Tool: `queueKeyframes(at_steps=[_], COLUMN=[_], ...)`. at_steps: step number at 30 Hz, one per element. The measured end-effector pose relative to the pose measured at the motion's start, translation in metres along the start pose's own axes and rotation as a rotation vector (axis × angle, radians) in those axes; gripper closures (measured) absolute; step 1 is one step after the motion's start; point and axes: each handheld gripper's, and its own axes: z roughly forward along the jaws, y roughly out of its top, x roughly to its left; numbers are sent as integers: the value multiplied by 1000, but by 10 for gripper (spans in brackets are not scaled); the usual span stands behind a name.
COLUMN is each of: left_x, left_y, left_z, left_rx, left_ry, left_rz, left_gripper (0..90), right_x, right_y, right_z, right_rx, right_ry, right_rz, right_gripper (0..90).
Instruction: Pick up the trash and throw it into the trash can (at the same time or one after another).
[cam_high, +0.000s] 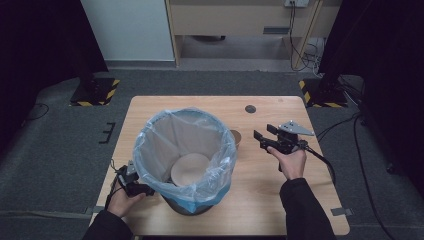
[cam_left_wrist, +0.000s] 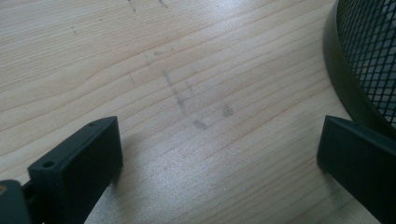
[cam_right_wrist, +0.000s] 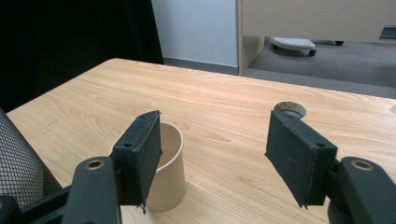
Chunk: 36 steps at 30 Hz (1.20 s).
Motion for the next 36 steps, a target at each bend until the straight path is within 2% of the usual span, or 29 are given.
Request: queueKeyframes(at_steps=[12,14,17,20,24,25,30,36], left_x=[0,0,0,0,0,0,0,0], left_y=[0,0,0,0,0,0,0,0], left_z=[0,0,0,0,0,0,0,0], left_rx=[0,0,0,0,0,0,0,0], left_ry=[0,0,0,0,0,0,0,0], left_rz=[1,0,0,0,0,1,0,0], left_gripper=[0,0,0,0,0,0,0,0], right_x=[5,9,14,18,23,24,24,24], right_y=[-4,-1,1,2,-2,-3,-6,-8], right_z=[20,25,31,41,51,53,63,69], right_rx=[21,20,5,24,54,65,116,136], right_ry=[15,20,37,26,38,42,36,41], right_rz=[-1,-22,-14,-37,-43,-45,-12,0], right_gripper=[377,377,378,385,438,476,530,538])
